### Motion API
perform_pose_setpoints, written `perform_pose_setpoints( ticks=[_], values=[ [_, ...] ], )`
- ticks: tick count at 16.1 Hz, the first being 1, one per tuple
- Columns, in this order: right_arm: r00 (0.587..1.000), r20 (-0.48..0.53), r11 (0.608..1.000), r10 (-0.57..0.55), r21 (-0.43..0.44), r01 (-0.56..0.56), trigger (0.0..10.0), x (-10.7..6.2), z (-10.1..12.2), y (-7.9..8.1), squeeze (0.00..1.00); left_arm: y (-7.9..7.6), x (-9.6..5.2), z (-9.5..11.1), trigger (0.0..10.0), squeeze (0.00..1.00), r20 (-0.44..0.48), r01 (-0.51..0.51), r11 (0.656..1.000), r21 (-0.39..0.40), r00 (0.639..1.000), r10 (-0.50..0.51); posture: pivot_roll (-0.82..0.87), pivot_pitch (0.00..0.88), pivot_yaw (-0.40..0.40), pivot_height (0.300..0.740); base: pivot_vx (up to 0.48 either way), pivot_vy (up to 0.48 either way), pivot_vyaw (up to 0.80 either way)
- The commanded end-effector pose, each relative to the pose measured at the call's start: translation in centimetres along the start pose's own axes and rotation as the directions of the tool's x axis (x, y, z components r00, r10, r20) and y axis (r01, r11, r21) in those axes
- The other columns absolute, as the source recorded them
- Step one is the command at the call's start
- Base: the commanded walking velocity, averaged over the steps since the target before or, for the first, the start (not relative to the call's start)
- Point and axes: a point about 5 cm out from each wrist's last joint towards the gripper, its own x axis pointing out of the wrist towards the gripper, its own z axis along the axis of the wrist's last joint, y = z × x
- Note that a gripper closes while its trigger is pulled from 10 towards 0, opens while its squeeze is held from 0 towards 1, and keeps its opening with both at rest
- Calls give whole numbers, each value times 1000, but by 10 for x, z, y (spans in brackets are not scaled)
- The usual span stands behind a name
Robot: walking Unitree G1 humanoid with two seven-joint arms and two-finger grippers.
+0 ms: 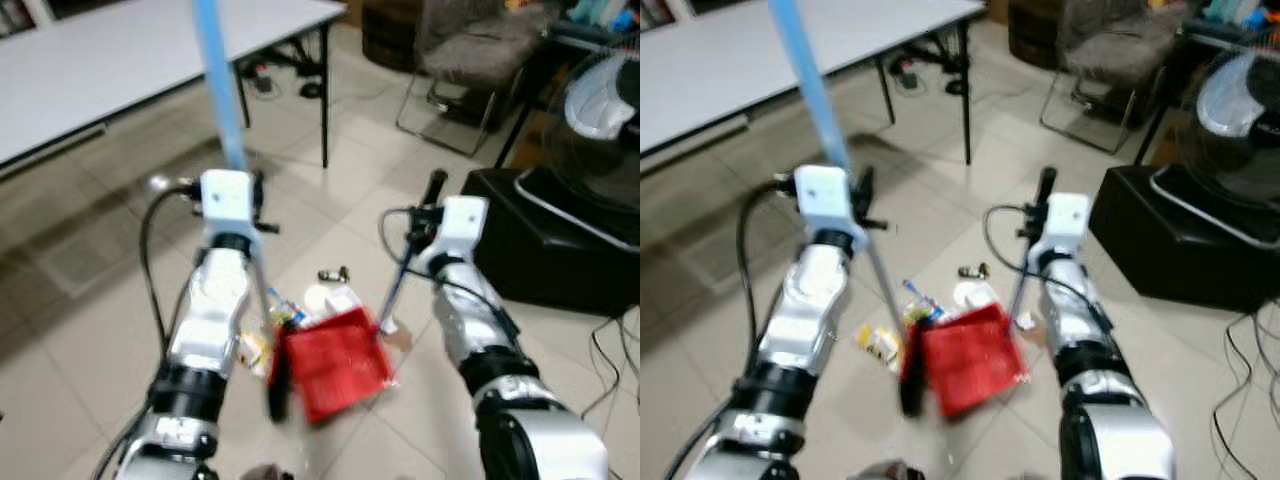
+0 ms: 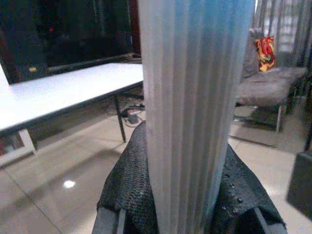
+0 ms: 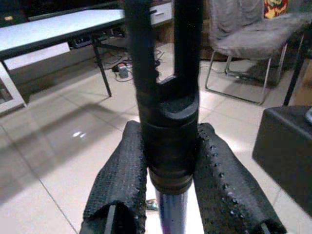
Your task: Sweep floor
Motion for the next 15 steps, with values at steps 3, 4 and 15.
perform_pose_setpoints(
  ticks=[3,4,15],
  values=[
    [997,71,1000,-5,24,4,10000,4,16,-2,0,-10,6,26,10000,0,91,29,1000,-1,995,-29,64,67,47,740,402,0,0],
    [997,71,1000,-7,23,5,10000,5,16,-2,0,-10,7,29,10000,0,98,32,999,-4,995,-31,63,70,48,740,401,0,0],
    [989,143,999,-36,28,32,10000,9,36,-10,0,-10,12,49,10000,0,154,34,999,-13,988,-32,60,69,51,740,401,0,0]
  ],
)
